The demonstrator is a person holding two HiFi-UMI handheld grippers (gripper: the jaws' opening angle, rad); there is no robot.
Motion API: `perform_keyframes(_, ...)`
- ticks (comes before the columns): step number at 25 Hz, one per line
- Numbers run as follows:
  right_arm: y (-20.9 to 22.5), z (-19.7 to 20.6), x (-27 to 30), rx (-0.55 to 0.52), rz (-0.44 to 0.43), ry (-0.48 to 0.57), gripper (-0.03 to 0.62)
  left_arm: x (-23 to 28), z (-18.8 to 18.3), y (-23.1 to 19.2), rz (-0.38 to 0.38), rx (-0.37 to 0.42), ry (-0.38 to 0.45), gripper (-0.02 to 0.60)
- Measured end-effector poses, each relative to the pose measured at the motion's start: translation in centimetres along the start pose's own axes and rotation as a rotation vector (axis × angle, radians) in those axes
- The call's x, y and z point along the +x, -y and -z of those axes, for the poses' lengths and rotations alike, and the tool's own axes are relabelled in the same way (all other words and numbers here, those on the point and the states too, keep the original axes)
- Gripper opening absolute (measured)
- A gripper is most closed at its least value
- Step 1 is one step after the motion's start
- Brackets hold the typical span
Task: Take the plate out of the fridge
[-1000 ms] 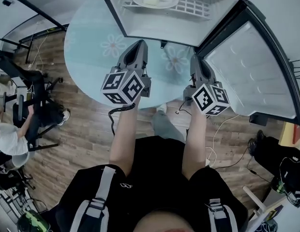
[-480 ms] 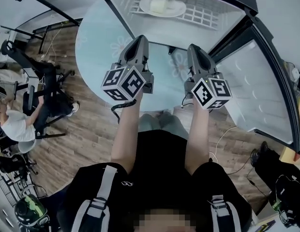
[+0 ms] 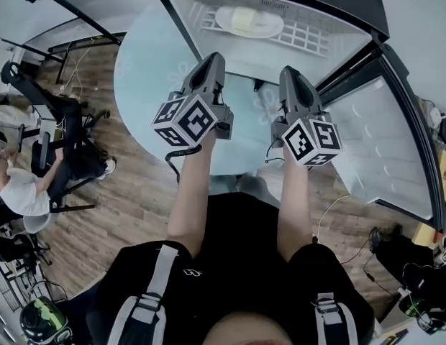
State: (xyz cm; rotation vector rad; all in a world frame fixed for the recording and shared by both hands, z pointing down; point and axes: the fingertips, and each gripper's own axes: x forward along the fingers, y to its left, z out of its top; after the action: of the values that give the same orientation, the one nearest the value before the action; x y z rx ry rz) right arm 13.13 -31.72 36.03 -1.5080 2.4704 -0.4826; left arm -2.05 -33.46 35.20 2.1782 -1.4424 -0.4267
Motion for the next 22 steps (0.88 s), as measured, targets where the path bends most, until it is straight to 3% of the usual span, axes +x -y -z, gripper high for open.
perform_keyframes(3,-0.3,-0.7,1.1,0.016,0.015,0.028,0.006,1.0,-0.7,-0.4,0.008,-0.018,-0.010,-0.001)
perform_keyframes(5,-0.3,-0.8,1.8,0.038,0.021,0.040,0.006,1.6,-0.6,-1.0,-0.009,-0.025,-0.028,0.084)
perform_keyframes(8,-0.4,-0.3,2.9,0.086,0.011,0.046,0.008,2.6,-0.4,-2.4,-0.029,-0.048,-0.049,0.089)
perform_keyframes(11,-0.6,0.4,4.2,0.148,-0.009,0.037,0.087,3.7,0.0,-3.1,-0.010,-0.097,-0.076,0.150)
perform_keyframes(18,-1.1,1.9,6.4,0.214,-0.019,0.009,0.088,5.7,0.8,-4.3,0.018,-0.146,-0.120,0.150)
perform_keyframes(20,-1.3,2.2,7.1,0.247,-0.043,-0.004,0.148,6.2,0.9,-4.3,0.027,-0.156,-0.129,0.150)
perform_keyframes(22,-1.2,2.6,7.7,0.279,-0.049,-0.014,0.163,6.7,1.0,-4.3,0.038,-0.167,-0.139,0.150)
